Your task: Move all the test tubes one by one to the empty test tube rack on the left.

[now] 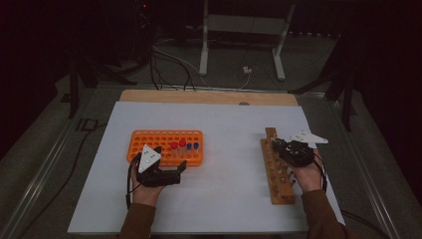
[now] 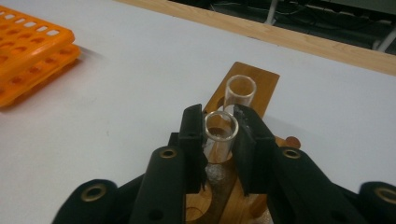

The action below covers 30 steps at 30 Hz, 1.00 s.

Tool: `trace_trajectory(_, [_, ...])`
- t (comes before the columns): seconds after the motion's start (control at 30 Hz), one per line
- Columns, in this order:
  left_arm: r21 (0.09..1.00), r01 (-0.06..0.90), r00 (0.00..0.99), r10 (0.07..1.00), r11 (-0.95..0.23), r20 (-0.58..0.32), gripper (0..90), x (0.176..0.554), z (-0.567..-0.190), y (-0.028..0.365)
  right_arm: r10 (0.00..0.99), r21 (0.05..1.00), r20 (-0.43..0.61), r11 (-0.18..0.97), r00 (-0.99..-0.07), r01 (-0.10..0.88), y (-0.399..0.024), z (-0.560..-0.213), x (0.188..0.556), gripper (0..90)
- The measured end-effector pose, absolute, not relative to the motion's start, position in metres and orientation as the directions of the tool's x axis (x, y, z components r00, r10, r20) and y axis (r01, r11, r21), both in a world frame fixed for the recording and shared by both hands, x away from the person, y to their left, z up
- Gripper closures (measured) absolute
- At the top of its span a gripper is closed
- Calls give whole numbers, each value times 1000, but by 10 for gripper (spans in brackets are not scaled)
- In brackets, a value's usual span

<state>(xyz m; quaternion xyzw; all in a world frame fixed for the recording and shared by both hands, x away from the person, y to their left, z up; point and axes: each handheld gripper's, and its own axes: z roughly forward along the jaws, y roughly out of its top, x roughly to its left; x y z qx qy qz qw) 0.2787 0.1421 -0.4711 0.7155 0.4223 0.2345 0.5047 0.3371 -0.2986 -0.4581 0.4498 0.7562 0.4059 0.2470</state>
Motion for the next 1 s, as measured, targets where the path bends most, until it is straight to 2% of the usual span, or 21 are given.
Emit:
trace_trajectory(0.43, [919,369,536,839,-137,-90,5,278,-472,141,887,833,-23,272,-462,481,-296,-458,336,755])
trace_trajectory(1.0, [917,372,539,838,-142,-89,5,278,-473,140,892,842,7,238,-451,484,-298,-453,334,759])
